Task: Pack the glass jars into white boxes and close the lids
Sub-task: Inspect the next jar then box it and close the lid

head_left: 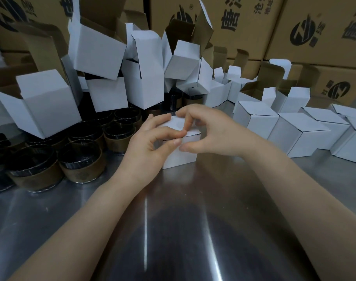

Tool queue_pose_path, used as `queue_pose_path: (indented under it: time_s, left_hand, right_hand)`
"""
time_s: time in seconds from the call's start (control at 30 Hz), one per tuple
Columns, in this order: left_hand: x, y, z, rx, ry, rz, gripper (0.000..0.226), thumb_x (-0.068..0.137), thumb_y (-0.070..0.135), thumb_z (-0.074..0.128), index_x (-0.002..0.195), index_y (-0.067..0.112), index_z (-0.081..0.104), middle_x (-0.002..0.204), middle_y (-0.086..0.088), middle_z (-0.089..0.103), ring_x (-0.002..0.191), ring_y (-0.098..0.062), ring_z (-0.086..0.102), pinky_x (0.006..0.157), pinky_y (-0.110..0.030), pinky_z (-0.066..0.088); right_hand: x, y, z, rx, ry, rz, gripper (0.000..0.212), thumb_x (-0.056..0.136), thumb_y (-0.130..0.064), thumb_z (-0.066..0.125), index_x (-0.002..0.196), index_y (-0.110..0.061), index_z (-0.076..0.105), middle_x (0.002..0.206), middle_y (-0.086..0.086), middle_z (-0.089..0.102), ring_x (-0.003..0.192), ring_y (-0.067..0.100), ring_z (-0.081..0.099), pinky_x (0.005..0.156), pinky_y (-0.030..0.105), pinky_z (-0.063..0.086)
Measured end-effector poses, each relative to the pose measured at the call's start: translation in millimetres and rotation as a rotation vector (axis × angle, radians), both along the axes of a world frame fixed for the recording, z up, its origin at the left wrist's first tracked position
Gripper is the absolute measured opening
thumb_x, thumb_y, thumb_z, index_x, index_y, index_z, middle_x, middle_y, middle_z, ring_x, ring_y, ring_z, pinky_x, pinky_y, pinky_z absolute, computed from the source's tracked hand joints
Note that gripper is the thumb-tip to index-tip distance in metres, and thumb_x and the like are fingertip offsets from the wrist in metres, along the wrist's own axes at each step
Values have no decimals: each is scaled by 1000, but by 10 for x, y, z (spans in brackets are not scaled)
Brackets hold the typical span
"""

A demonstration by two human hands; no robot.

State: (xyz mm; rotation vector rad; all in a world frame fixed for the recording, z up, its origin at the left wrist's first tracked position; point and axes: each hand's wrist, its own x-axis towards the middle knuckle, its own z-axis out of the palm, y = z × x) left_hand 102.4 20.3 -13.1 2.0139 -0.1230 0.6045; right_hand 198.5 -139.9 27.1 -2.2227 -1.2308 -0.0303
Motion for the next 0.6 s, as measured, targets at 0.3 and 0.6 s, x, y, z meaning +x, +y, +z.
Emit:
queue_pose_path:
  time_s: [0.3, 0.6]
  left_hand:
    - [13, -6, -103, 167, 36, 95, 44, 95, 16, 59, 135, 34, 53, 155, 5, 28, 143, -7, 22, 116, -24, 20]
    - [32, -11, -104, 249, 83, 101, 30, 94, 11, 58, 119, 23, 68, 142, 2, 44, 134, -9, 37, 105, -12, 23]
  right_hand:
    - [204, -2, -140, -41, -221, -177, 44, 80, -42, 73, 117, -24, 59, 120, -8, 58, 112, 13, 51, 95, 41, 44]
    - [535, -242, -231, -208, -321, -526, 54, 93, -41, 53, 145, -31, 42, 149, 5, 41, 140, 25, 32, 119, 49, 0]
